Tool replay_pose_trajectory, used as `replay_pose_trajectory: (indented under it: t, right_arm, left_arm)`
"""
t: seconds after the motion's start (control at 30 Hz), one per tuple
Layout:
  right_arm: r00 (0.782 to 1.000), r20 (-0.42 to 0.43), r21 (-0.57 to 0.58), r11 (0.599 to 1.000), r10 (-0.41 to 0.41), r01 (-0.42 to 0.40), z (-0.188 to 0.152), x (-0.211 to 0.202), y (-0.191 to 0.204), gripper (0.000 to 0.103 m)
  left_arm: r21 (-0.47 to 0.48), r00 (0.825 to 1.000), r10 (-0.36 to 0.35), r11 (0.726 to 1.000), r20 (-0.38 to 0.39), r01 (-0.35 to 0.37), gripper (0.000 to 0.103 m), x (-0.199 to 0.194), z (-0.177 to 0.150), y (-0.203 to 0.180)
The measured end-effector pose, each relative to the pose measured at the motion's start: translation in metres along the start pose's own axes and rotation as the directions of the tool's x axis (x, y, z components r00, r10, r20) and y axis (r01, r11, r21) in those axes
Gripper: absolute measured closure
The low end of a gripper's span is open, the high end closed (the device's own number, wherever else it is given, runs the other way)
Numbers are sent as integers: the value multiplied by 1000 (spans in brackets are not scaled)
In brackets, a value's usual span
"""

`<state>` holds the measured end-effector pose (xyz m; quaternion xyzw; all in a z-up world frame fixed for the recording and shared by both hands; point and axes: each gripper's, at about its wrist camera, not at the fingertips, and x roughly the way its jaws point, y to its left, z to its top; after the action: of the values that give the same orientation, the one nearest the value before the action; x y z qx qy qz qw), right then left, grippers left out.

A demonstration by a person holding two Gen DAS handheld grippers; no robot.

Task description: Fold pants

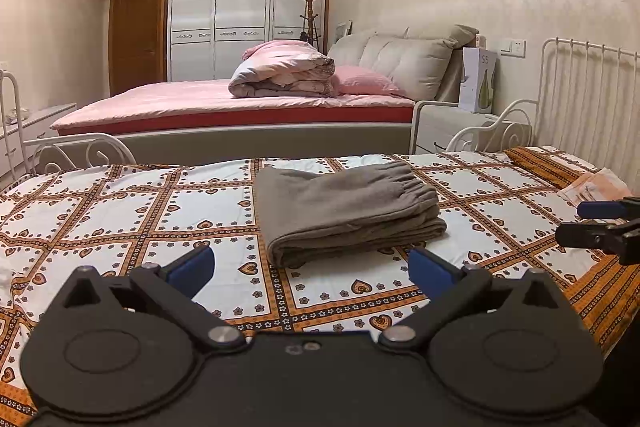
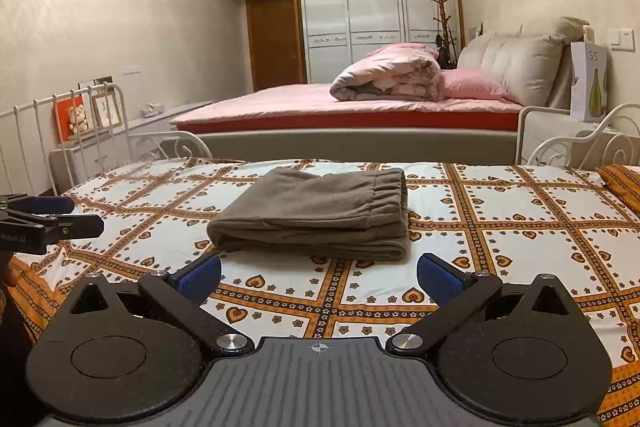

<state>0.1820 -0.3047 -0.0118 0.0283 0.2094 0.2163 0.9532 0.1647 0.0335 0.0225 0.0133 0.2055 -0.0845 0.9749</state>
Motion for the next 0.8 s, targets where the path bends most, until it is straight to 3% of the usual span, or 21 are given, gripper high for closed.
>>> replay_pose_trajectory:
  t: [0.8]
  right_arm:
    - [1000,-8,0,1000,-1,1,-1,1,1,0]
  left_arm:
    - [11,1000,-16,1000,-6,16,6,2,-2,-3]
